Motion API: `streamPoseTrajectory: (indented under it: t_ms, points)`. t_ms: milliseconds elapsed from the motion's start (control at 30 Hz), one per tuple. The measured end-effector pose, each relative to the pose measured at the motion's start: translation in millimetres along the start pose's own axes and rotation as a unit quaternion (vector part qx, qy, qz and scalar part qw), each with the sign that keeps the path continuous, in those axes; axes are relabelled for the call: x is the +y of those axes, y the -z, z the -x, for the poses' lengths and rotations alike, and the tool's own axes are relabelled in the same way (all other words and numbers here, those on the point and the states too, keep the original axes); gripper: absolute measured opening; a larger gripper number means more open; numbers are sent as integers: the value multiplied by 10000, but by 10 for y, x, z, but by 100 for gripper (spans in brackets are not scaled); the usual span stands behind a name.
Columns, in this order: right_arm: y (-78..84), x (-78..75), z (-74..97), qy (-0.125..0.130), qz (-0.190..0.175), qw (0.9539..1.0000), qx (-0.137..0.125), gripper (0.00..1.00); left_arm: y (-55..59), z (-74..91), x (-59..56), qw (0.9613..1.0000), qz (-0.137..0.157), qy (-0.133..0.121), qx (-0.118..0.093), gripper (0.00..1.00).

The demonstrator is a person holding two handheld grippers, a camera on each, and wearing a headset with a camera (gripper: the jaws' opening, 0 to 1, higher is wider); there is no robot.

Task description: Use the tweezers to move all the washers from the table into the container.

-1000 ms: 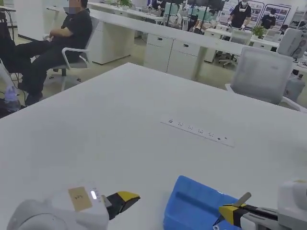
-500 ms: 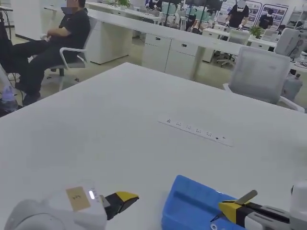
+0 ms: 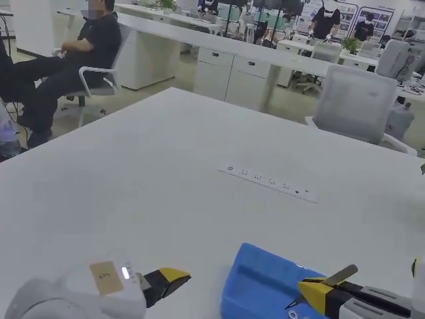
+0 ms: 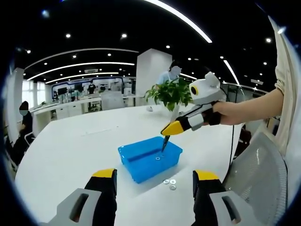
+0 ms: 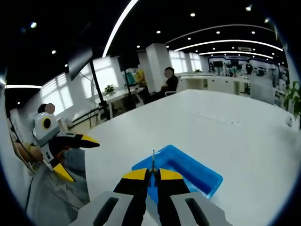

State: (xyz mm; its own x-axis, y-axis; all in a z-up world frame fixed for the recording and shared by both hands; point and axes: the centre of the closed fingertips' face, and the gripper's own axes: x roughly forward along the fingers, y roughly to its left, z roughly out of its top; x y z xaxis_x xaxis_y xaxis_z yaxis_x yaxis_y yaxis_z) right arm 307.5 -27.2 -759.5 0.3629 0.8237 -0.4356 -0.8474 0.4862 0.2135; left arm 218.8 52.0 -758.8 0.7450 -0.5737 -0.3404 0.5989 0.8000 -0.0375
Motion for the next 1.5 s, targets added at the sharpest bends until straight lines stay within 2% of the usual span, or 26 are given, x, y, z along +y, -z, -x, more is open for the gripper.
streamPoseTrajectory:
  t_ms: [100,567,1133,1500]
  points:
    - [40,62,-13,-40,131,9999,96,4,-2,-1,-1,10000,-8,0,-1,65]
    - [183,209,-39,-236,106,9993,253,4,15,-7,-15,10000,-49,32,57,64]
    - [381,300,-97,-346,-61,9985,424,4,24,-7,-32,9999,-88,61,77,64]
    - [552,305,-131,-373,14,9970,680,4,16,1,-23,10000,-54,50,37,64]
